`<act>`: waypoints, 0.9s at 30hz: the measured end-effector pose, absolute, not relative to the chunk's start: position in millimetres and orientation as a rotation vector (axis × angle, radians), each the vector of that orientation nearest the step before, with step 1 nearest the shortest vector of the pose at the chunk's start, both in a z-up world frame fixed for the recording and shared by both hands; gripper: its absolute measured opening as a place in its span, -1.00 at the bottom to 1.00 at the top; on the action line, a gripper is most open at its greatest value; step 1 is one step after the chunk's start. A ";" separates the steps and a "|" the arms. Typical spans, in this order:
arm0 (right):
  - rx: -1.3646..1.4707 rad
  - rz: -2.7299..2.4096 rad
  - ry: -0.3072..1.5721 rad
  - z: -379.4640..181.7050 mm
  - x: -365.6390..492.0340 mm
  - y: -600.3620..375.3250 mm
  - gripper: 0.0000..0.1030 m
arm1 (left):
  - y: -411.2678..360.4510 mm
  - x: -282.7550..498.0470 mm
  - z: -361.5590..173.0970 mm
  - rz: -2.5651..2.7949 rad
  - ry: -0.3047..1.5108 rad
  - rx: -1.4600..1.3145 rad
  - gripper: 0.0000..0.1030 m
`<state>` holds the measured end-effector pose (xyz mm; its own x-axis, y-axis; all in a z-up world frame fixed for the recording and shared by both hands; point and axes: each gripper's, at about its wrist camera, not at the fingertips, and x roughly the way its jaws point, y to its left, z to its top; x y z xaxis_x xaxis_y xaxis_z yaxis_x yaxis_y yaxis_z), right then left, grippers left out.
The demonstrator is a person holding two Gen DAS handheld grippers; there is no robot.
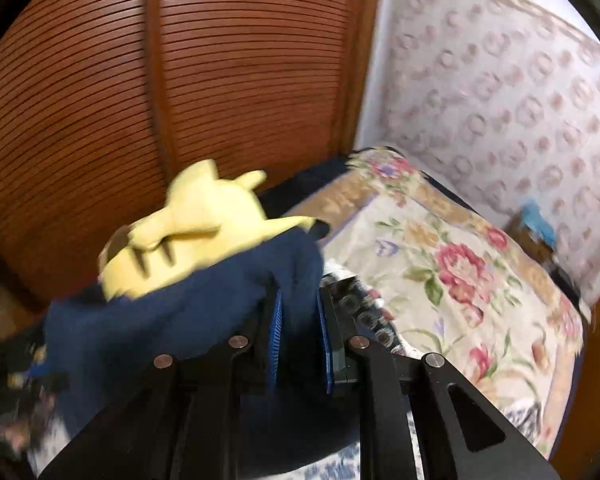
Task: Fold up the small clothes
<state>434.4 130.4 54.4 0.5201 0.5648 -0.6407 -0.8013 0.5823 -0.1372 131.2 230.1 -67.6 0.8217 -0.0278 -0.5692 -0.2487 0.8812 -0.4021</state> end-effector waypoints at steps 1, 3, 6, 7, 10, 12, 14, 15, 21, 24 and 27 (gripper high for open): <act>-0.428 0.858 0.596 52.1 429.9 131.3 -0.63 | 229.9 129.6 -66.6 0.124 0.601 -0.470 -0.72; -0.419 0.862 0.605 50.2 428.4 129.4 -0.63 | 228.0 127.1 -62.2 0.126 0.599 -0.440 -0.43; -0.405 0.838 0.589 49.5 414.2 111.4 -0.63 | 218.5 119.1 -48.9 0.119 0.568 -0.384 -0.14; -0.390 0.834 0.582 52.2 397.3 100.9 -0.63 | 219.9 118.2 -48.2 0.117 0.564 -0.373 -0.13; -0.348 0.822 0.540 49.8 374.0 76.7 -0.63 | 205.9 114.0 -32.3 0.104 0.557 -0.307 -0.01; -0.331 0.810 0.510 48.8 346.3 51.8 -0.63 | 194.4 113.0 -24.8 0.097 0.546 -0.264 0.05; -0.309 0.804 0.487 44.8 325.1 35.7 -0.62 | 179.8 110.6 -15.8 0.085 0.536 -0.229 0.28; -0.295 0.802 0.480 41.6 313.2 25.7 -0.60 | 173.7 109.2 -11.4 0.079 0.529 -0.219 0.38; -0.209 0.755 0.452 30.9 241.8 -39.1 0.04 | 128.2 101.8 12.3 0.032 0.493 -0.145 0.47; -0.182 0.701 0.412 29.4 204.7 -67.4 0.14 | 107.8 97.0 22.1 0.015 0.474 -0.131 0.47; -0.134 0.629 0.400 26.6 171.9 -93.4 0.14 | 88.8 90.5 30.8 0.009 0.454 -0.110 0.47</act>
<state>171.9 -93.4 26.6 0.7355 0.5446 -0.4030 -0.5959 0.8031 -0.0022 90.5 88.8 30.8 0.8987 -0.0159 -0.4384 -0.0333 0.9940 -0.1044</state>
